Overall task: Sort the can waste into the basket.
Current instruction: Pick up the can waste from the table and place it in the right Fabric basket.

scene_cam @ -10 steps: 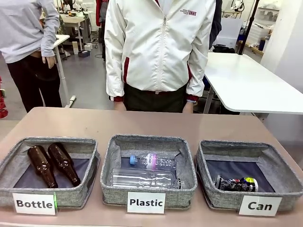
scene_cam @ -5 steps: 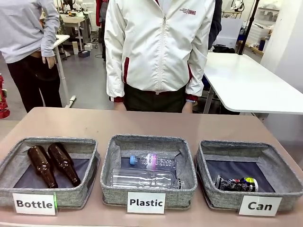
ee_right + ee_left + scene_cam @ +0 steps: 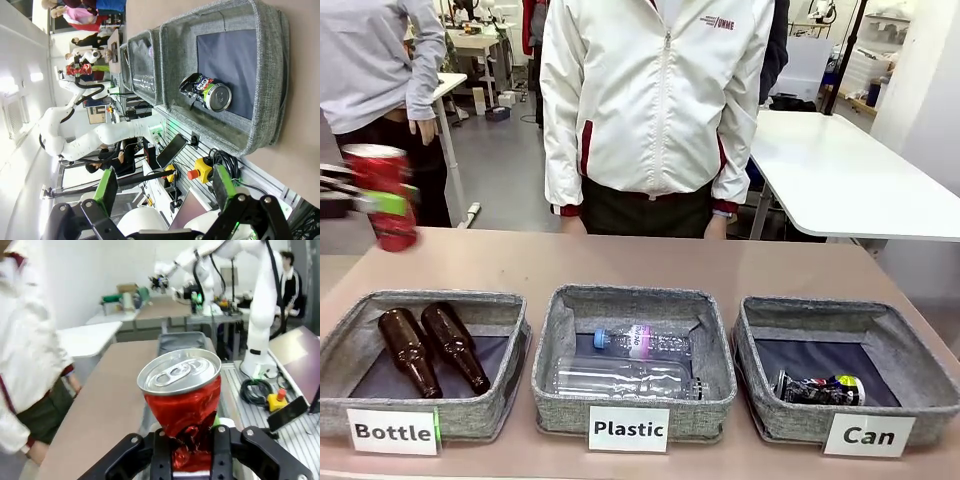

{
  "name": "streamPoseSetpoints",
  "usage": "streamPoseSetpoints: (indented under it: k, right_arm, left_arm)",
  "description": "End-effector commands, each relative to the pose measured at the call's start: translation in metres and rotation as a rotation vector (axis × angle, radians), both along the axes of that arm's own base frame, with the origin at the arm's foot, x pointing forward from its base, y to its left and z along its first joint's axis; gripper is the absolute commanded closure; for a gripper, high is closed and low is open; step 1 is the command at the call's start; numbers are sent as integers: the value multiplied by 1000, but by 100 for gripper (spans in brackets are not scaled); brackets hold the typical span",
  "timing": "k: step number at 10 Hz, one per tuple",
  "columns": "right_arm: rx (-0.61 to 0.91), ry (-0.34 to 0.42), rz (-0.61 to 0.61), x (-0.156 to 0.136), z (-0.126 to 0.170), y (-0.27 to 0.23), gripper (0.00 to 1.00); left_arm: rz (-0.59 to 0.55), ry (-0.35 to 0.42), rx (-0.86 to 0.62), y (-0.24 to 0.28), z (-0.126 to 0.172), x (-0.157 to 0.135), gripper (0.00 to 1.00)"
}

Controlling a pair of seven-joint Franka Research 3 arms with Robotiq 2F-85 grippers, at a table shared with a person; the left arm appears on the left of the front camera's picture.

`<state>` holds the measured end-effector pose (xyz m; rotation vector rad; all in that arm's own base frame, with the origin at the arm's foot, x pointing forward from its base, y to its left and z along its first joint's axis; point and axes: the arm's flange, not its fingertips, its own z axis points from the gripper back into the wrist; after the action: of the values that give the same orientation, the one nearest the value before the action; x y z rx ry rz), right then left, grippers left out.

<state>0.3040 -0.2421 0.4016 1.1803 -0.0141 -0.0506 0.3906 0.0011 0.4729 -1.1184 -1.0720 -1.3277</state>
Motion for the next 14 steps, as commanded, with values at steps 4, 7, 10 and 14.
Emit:
streamPoseSetpoints:
  k: [4,7,10,14]
  right_arm:
    - [-85,-38,-17,-90,58,-51,0]
    - [-58,-57,-119,-113,47,-70,0]
    - [44,-161,-246,-129,43,-111,0]
    - [-36,-52,-150,-127,42,-79,0]
  left_arm:
    - [-187,72,94,-319,-3,20,73]
    - [-215,-59,179,-500,-21,51,73]
    - [-321,-42,266,-592,-66,71,73]
    - [-300,-58,239,-568,-84,50,73]
